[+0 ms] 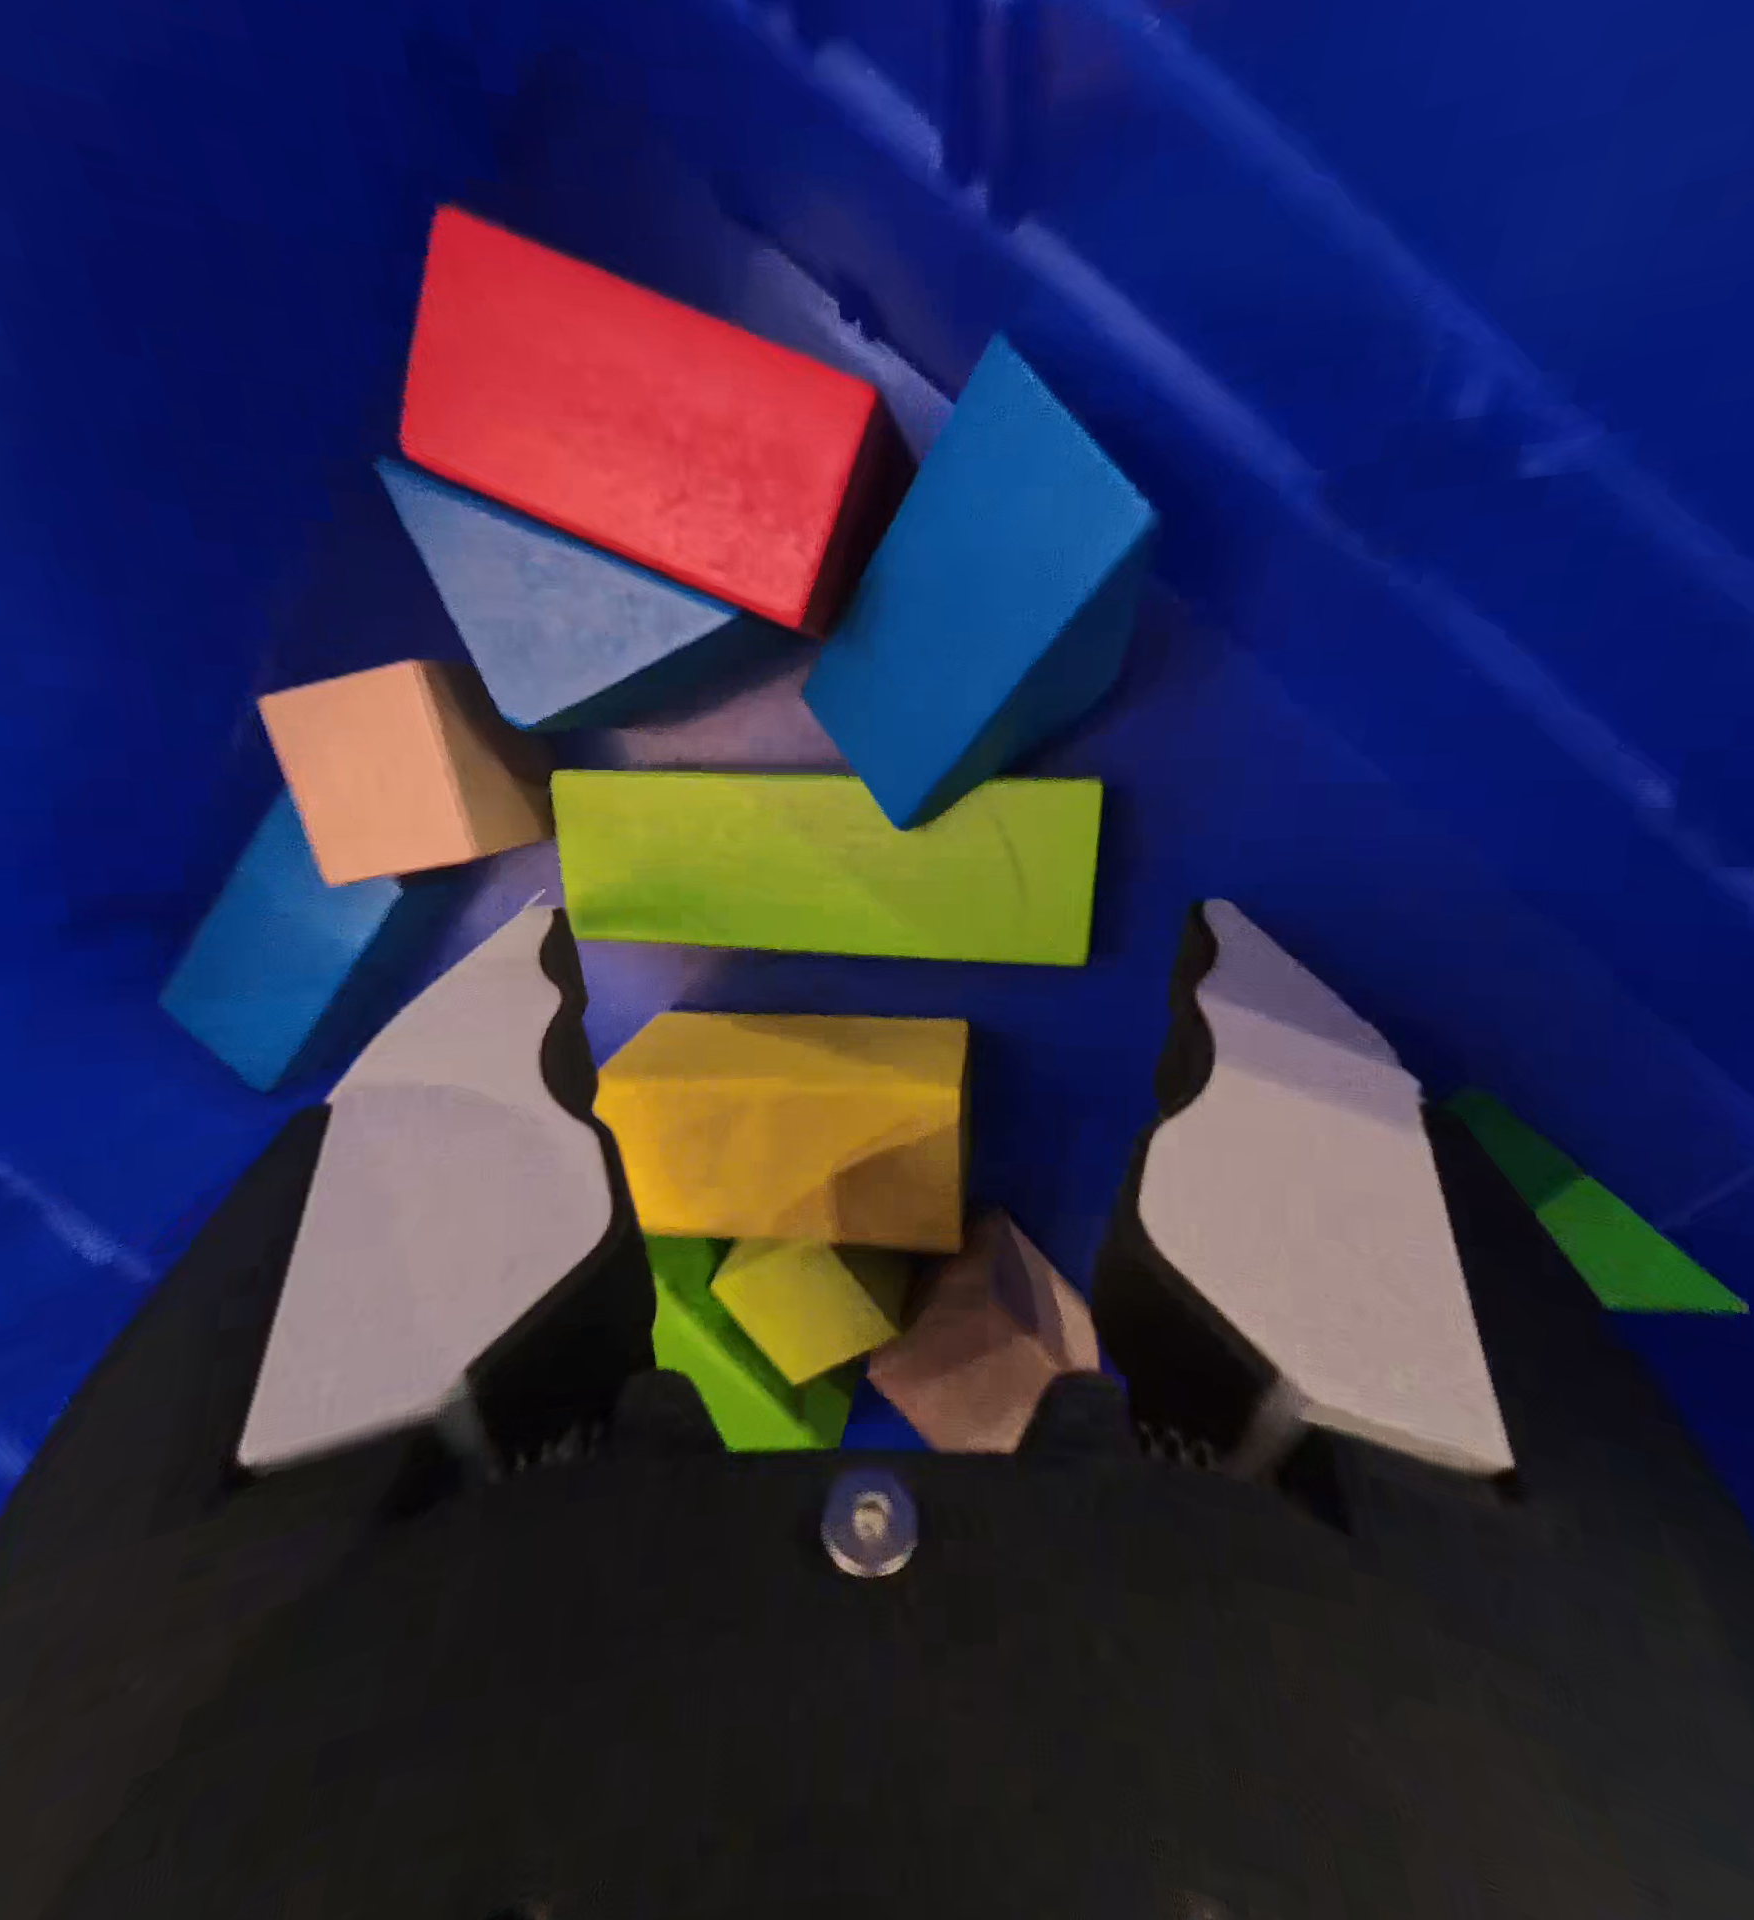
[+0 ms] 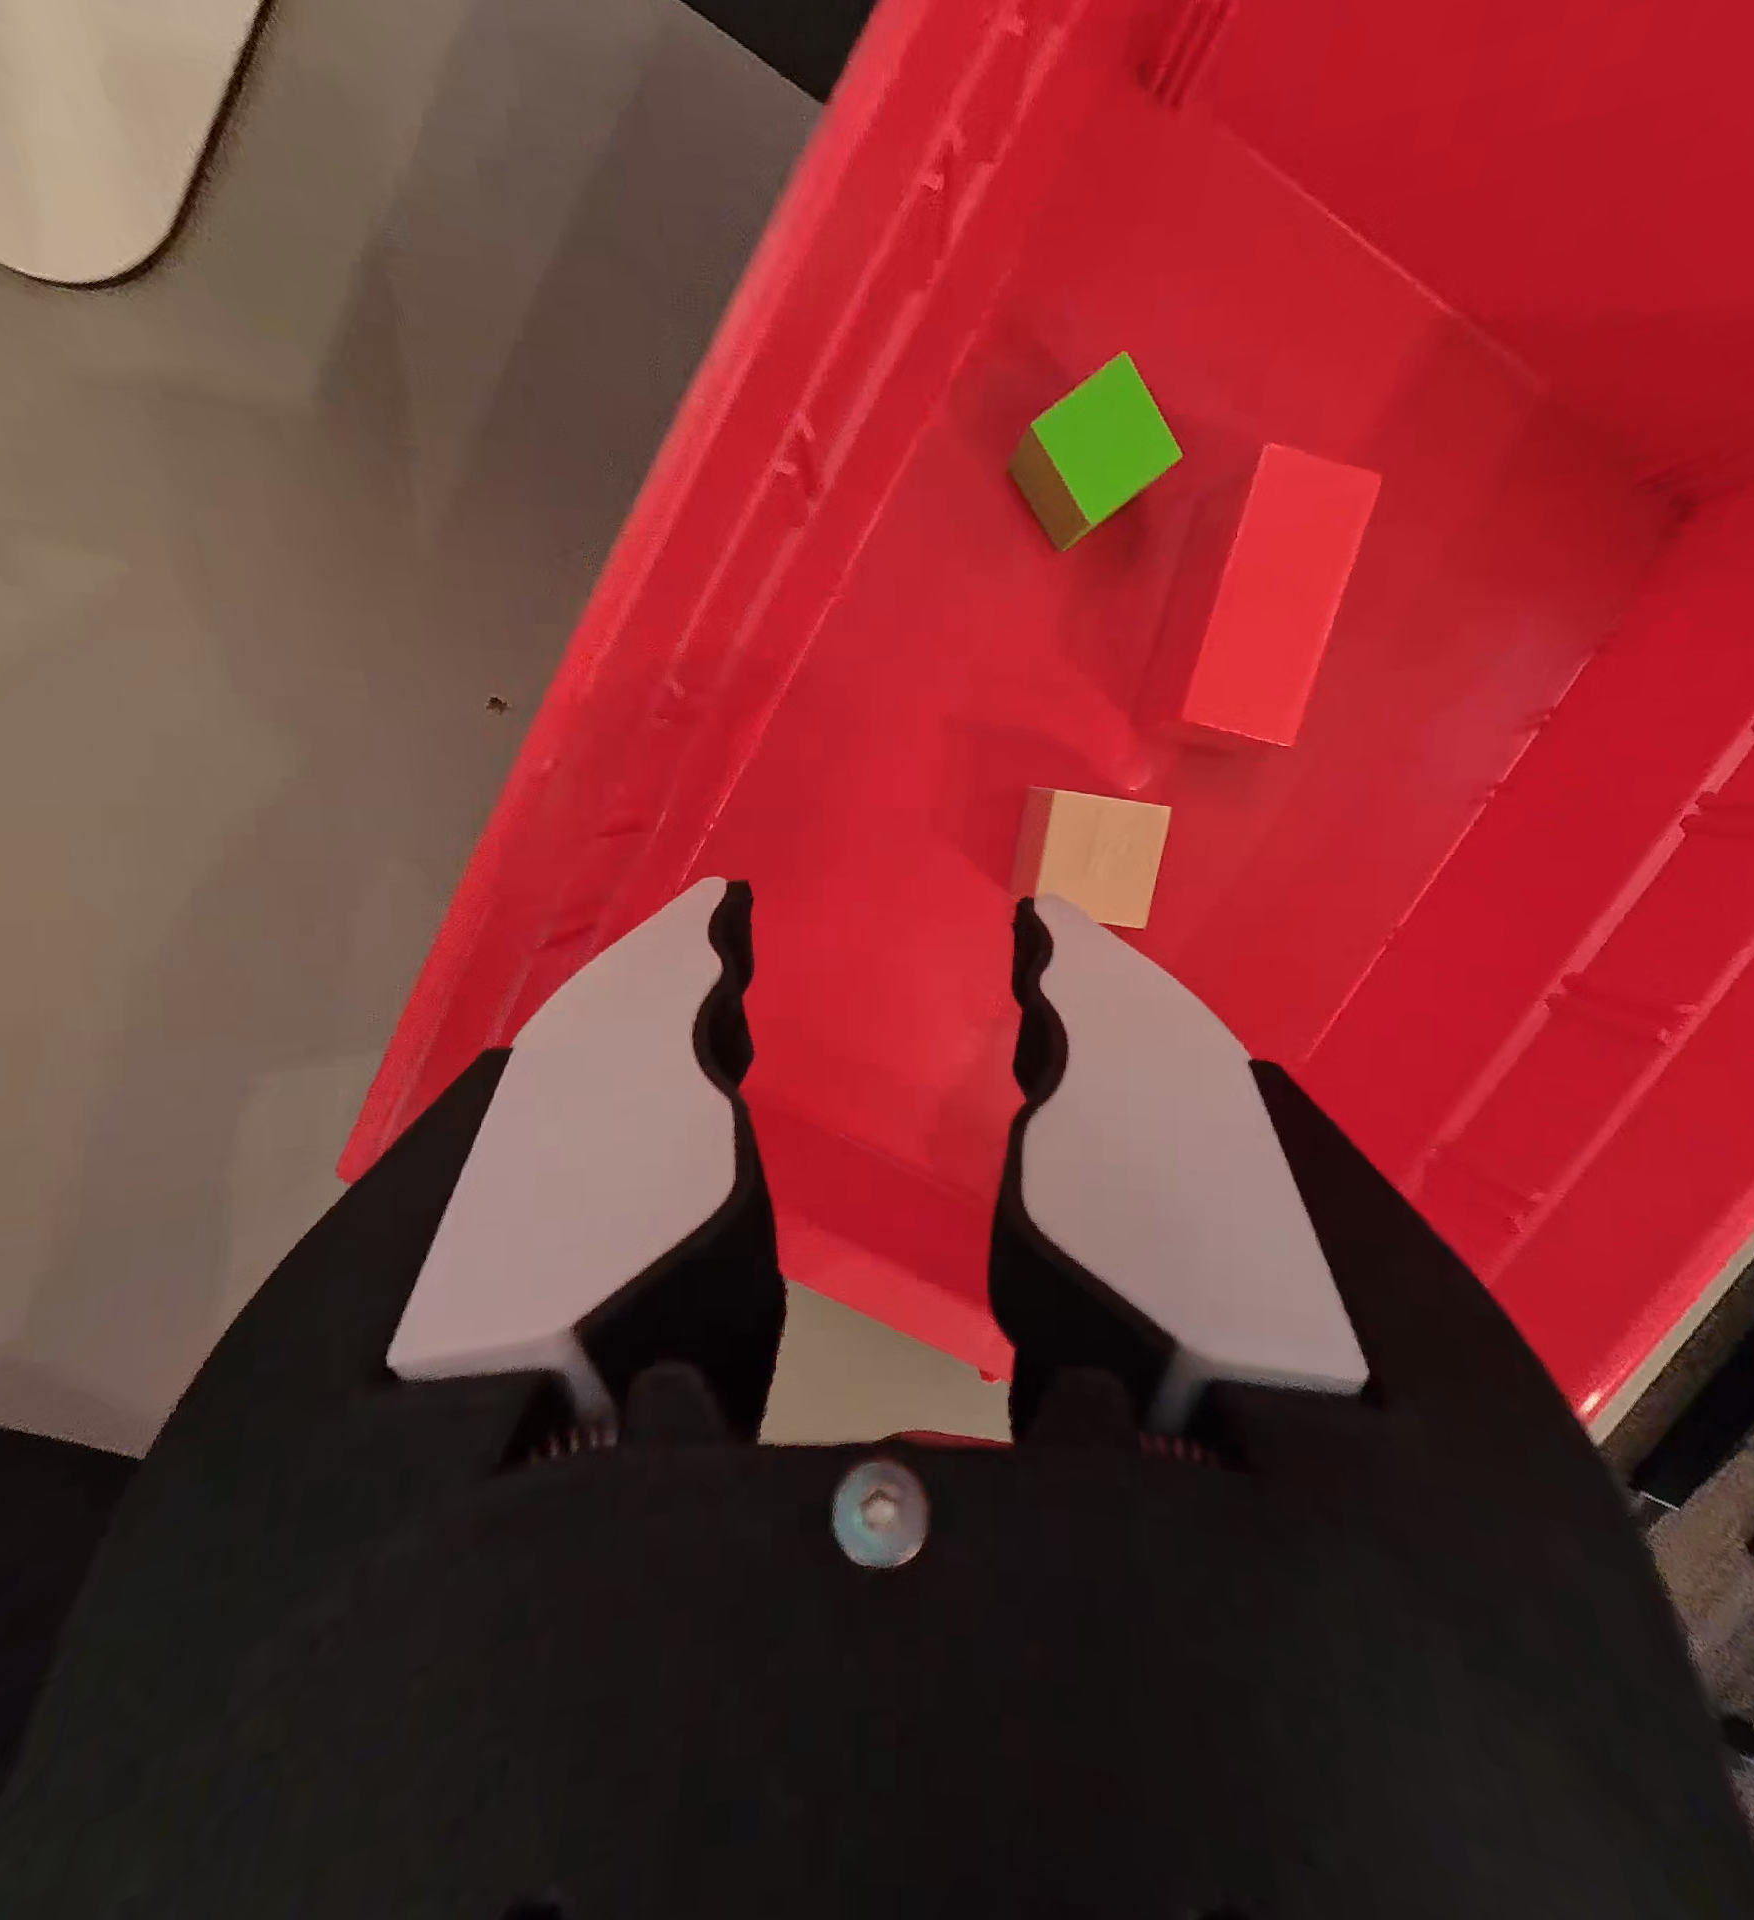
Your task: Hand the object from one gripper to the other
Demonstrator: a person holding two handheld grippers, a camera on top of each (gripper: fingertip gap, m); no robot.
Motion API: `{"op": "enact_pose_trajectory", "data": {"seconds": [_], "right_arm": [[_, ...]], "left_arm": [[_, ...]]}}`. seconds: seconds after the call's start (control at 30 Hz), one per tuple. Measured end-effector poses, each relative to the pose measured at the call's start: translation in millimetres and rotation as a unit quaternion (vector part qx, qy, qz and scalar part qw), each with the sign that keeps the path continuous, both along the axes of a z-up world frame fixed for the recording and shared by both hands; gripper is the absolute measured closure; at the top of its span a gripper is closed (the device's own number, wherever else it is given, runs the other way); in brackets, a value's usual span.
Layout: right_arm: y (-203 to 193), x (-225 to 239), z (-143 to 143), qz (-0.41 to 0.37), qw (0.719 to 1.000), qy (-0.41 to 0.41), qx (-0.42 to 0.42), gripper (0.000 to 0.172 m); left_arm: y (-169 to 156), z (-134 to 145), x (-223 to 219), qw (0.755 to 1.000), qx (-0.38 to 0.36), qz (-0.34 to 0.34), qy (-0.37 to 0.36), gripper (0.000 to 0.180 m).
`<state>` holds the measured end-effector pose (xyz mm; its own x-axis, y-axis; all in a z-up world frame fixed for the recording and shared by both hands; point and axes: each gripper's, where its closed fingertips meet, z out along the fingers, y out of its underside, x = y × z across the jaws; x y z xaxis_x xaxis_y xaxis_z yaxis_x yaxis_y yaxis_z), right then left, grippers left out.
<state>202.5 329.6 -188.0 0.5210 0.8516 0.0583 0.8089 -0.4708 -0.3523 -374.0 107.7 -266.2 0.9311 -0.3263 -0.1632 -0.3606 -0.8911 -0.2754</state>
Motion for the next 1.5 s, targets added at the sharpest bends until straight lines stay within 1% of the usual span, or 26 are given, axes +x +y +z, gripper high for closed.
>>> {"op": "enact_pose_trajectory", "data": {"seconds": [0.03, 0.07, 0.2, 0.33, 0.43, 0.57, 0.63, 0.7, 0.8, 0.87, 0.93, 0.97, 1.07, 1.2, 1.27, 1.37, 1.43, 1.5], "right_arm": [[-1, -1, 1, 0.004, 1.000, -0.003, 0.003, 0.125], [-2, -2, 1, 0.007, 1.000, -0.004, 0.005, 0.126], [-6, -9, 3, 0.020, 1.000, -0.001, 0.006, 0.126], [-11, -18, 8, 0.036, 0.999, 0.000, 0.010, 0.126], [-12, -22, 12, 0.042, 0.999, -0.006, 0.020, 0.129], [-14, -22, 18, 0.043, 0.998, -0.012, 0.034, 0.126], [-16, -22, 25, 0.041, 0.998, -0.003, 0.041, 0.124], [-17, -18, 37, 0.035, 0.998, 0.000, 0.060, 0.122], [-16, -10, 61, 0.017, 0.993, -0.001, 0.113, 0.118], [-21, -11, 79, 0.015, 0.989, 0.005, 0.147, 0.117], [-27, -14, 91, 0.017, 0.986, 0.009, 0.166, 0.117], [-33, -19, 95, 0.025, 0.985, 0.010, 0.173, 0.117], [-58, -48, 106, 0.065, 0.981, 0.041, 0.178, 0.118], [-111, -111, 121, 0.149, 0.967, 0.128, 0.161, 0.116], [-145, -152, 129, 0.195, 0.951, 0.197, 0.134, 0.117], [-192, -216, 137, 0.251, 0.919, 0.287, 0.096, 0.118], [-215, -257, 137, 0.277, 0.902, 0.320, 0.083, 0.119], [-227, -295, 134, 0.279, 0.894, 0.340, 0.081, 0.119]], "left_arm": [[4, 1, -2, 1.000, 0.006, 0.014, -0.012, 0.078], [6, 0, -6, 1.000, 0.003, 0.020, -0.009, 0.075], [6, -5, -5, 0.999, -0.021, 0.014, -0.047, 0.077], [8, -8, -3, 0.996, -0.037, -0.014, -0.074, 0.077], [9, -8, -4, 0.996, -0.051, -0.035, -0.071, 0.077], [8, -8, -3, 0.996, -0.049, -0.041, -0.069, 0.078], [8, -6, -3, 0.996, -0.034, -0.046, -0.065, 0.078], [10, 3, 1, 0.997, -0.003, -0.050, -0.067, 0.078], [12, 26, 0, 0.996, 0.057, -0.049, -0.046, 0.078], [10, 43, 3, 0.992, 0.097, -0.055, -0.051, 0.079], [5, 47, 0, 0.993, 0.099, -0.062, -0.026, 0.079], [5, 49, 1, 0.992, 0.101, -0.064, -0.026, 0.079], [1, 57, 7, 0.990, 0.116, -0.081, -0.015, 0.079], [-2, 65, 13, 0.984, 0.152, -0.093, -0.019, 0.079], [-3, 71, 17, 0.979, 0.180, -0.099, -0.019, 0.079], [-8, 85, 28, 0.970, 0.212, -0.119, -0.004, 0.079], [-11, 101, 38, 0.964, 0.233, -0.130, 0.009, 0.079], [-15, 118, 52, 0.956, 0.256, -0.143, 0.016, 0.079]]}}
